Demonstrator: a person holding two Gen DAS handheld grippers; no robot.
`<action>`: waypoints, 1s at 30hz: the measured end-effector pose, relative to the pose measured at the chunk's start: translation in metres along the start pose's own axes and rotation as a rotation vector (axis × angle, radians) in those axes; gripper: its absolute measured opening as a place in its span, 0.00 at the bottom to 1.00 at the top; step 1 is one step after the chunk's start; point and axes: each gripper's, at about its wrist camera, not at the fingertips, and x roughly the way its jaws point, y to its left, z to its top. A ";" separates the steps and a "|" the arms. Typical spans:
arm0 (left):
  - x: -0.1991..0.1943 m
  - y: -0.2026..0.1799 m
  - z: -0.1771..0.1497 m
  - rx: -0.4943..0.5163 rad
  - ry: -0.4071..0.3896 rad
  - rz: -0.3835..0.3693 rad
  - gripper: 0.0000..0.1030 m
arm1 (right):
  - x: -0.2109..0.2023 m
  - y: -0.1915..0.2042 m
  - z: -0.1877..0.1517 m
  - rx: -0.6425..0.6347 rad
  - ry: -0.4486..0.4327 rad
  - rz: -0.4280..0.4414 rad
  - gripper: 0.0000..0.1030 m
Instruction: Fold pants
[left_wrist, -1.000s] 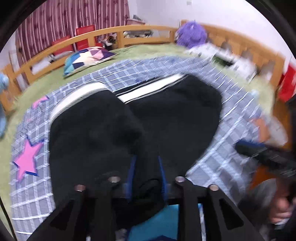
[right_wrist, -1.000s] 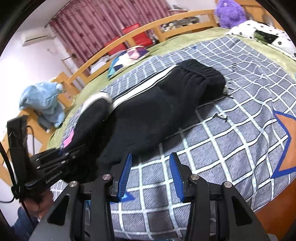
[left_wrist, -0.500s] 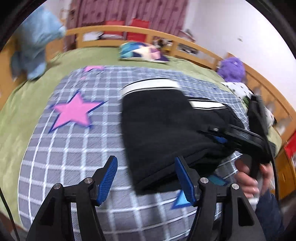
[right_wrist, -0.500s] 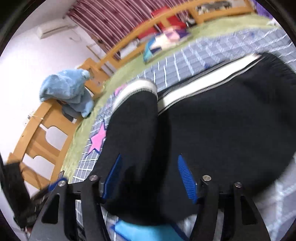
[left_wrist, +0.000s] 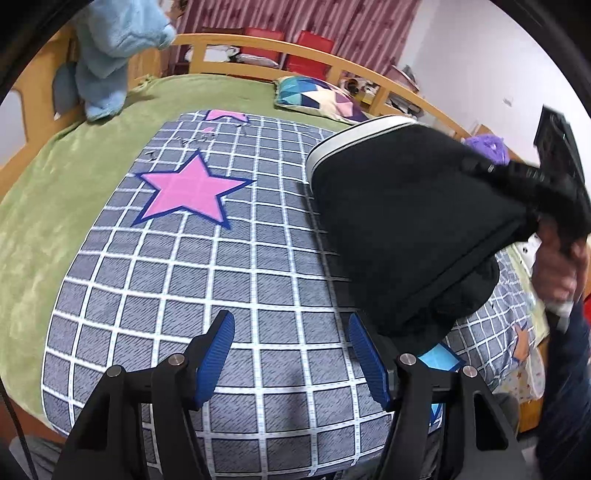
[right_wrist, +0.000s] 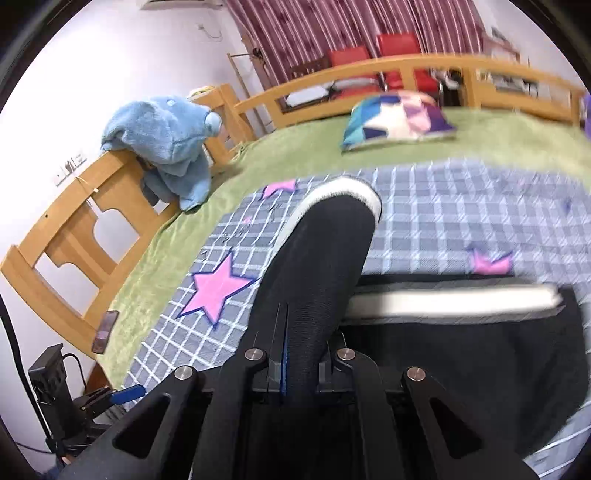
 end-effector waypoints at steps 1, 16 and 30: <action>0.002 -0.005 0.002 0.015 0.004 0.003 0.60 | -0.007 -0.008 0.006 -0.003 0.000 0.000 0.08; 0.056 -0.113 0.029 0.184 0.051 -0.148 0.60 | -0.036 -0.255 -0.051 0.211 0.092 -0.405 0.13; 0.128 -0.191 0.004 0.295 0.116 -0.133 0.61 | -0.053 -0.213 -0.103 0.093 0.019 -0.377 0.35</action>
